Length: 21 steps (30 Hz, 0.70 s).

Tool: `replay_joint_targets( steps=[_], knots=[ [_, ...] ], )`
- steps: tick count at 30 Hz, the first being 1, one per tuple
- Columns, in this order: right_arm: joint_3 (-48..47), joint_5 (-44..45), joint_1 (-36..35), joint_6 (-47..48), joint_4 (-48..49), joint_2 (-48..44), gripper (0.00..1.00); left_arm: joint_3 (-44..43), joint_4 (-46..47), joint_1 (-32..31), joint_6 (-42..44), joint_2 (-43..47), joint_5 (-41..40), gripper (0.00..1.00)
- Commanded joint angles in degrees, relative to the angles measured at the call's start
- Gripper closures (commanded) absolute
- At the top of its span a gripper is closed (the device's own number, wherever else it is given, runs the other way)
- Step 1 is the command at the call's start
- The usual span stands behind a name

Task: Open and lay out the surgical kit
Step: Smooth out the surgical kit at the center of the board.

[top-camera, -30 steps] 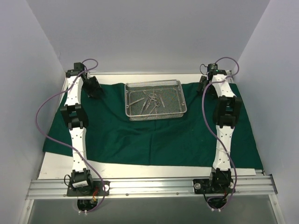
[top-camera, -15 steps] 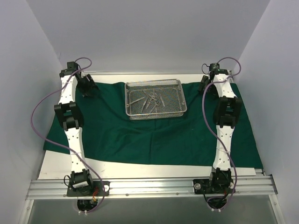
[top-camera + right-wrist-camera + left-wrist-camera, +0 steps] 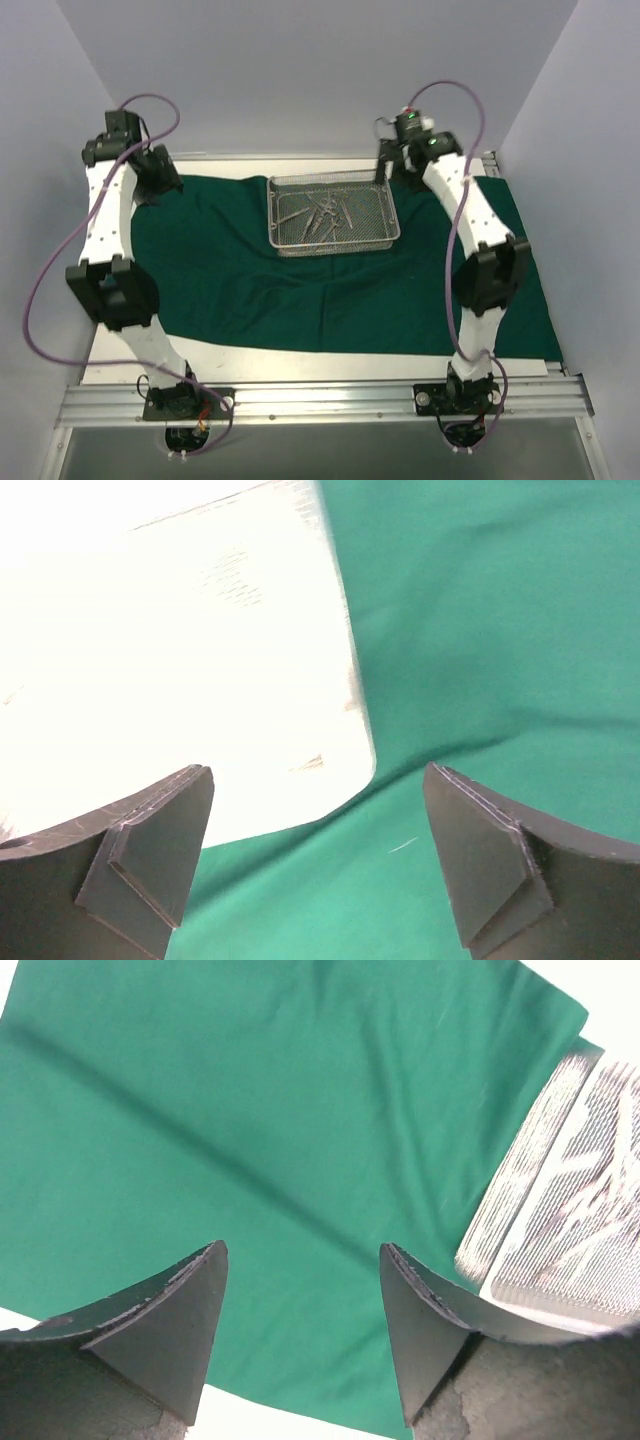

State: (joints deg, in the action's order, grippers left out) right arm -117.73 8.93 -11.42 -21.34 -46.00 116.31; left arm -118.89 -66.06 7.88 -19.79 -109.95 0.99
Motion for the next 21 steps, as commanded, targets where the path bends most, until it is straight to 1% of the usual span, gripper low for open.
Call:
replay_joint_targets(
  steps=[1,2,3,4,5,7,8,9,10,11,12,14,15,16,18,19,21],
  knots=[
    [8.2,-2.3,-11.3,0.2,-1.1,-10.6,0.12,11.3,-1.3,0.0,2.7,7.5,-2.4,0.31],
    [9.9,-3.3,-16.7,-0.5,-1.0,-11.6,0.15,13.7,-0.8,-0.2,2.7,9.6,-2.7,0.31],
    [11.6,-4.7,-19.6,-0.8,-0.4,-12.6,0.17,15.9,-0.6,-0.3,2.8,13.3,-3.0,0.31],
    [14.6,-4.4,-22.4,-1.2,-0.1,-14.2,0.18,19.4,-0.6,-0.4,2.7,14.9,-3.3,0.31],
    [15.9,-3.7,-27.7,-2.0,0.0,-14.8,0.24,20.8,-0.5,-0.4,2.7,17.6,-3.5,0.31],
    [19.0,-1.6,-32.6,-2.6,1.3,-17.2,0.27,22.9,-0.6,-0.3,2.6,19.3,-2.9,0.31],
    [22.7,-1.4,-34.9,-2.7,2.0,-17.8,0.30,24.3,-0.8,-0.5,2.4,20.1,-2.8,0.31],
    [24.5,-1.3,-38.7,-3.4,3.7,-18.4,0.32,24.9,-0.7,-0.5,2.2,21.3,-2.4,0.31],
    [26.3,-1.1,-40.6,-3.8,4.6,-19.2,0.35,25.6,-0.6,-0.6,2.1,21.8,-2.1,0.31],
    [29.1,-1.5,-42.3,-4.1,5.4,-19.3,0.41,26.9,-0.5,-0.6,2.0,22.3,-1.9,0.31],
    [30.2,-1.6,-45.2,-4.1,6.9,-19.2,0.43,27.5,-0.4,-0.6,1.7,23.2,-1.7,0.31],
    [31.8,-1.2,-47.9,-4.1,8.0,-18.1,0.46,28.6,0.0,-0.7,1.4,24.0,-1.0,0.32],
    [33.1,-1.2,-49.1,-4.1,9.8,-17.5,0.47,29.8,0.0,-0.7,1.1,24.6,-1.0,0.31],
    [33.6,-1.4,-51.1,-3.5,10.7,-16.0,0.46,30.3,0.0,-0.7,0.9,24.9,0.7,0.32],
    [33.8,-1.3,-52.6,-2.7,12.3,-13.9,0.44,31.3,-0.6,-0.6,0.5,25.7,1.0,0.32],
    [33.5,-0.7,-53.9,-2.4,12.3,-11.5,0.43,31.5,-0.6,-0.7,0.5,26.1,1.1,0.32],
    [33.4,1.3,-54.6,-2.4,13.0,-9.5,0.43,32.0,-0.9,-0.7,0.5,27.4,1.4,0.32]
  ],
)
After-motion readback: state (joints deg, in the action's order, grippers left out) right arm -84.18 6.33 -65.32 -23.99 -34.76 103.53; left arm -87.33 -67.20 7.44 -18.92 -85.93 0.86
